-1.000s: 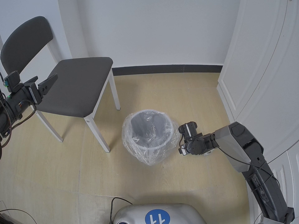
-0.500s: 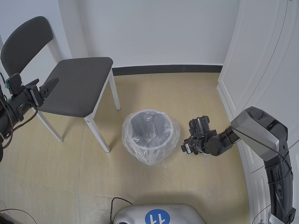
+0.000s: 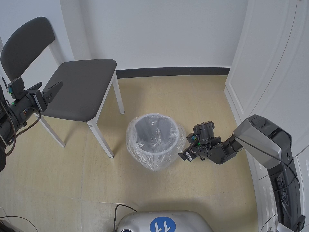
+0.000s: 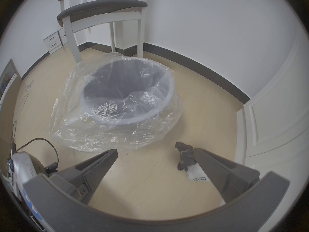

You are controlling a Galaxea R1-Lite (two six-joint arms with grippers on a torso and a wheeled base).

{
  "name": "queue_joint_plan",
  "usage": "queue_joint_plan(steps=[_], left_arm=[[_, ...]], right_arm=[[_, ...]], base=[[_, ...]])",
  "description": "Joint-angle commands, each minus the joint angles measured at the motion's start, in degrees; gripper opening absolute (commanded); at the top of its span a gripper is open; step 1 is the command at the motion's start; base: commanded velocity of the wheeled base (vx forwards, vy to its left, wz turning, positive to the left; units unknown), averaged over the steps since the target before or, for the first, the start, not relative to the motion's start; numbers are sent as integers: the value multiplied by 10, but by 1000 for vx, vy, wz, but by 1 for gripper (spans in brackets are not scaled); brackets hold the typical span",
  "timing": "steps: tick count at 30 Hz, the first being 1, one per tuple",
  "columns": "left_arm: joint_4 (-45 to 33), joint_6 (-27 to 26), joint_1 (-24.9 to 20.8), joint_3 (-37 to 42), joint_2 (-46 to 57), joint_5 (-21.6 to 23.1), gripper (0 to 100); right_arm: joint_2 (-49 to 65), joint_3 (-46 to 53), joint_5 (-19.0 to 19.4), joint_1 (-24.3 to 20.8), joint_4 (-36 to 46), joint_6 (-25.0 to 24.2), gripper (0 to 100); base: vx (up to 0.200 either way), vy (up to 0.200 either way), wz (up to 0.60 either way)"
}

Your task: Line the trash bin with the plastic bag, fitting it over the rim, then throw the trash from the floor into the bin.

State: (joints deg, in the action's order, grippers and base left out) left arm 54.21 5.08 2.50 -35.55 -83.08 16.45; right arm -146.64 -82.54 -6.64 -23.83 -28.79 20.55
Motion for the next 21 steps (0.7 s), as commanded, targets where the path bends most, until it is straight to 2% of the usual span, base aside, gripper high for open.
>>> queue_joint_plan(steps=[1,4,10,21], left_arm=[[1,0,0,2,3,0,100],[3,1,1,0,5,0,100],[38,4,7,4,-2,-1,100],[39,3,8,4,-3,0,100]], right_arm=[[-58,-55,19,3,2,5,100],[-80,-83,22,3,6,6,100],[-107,-180,22,-2,90,9,100],[-144,-241,21,-7,96,10,100]], base=[[0,0,0],[0,0,0],[0,0,0],[0,0,0]])
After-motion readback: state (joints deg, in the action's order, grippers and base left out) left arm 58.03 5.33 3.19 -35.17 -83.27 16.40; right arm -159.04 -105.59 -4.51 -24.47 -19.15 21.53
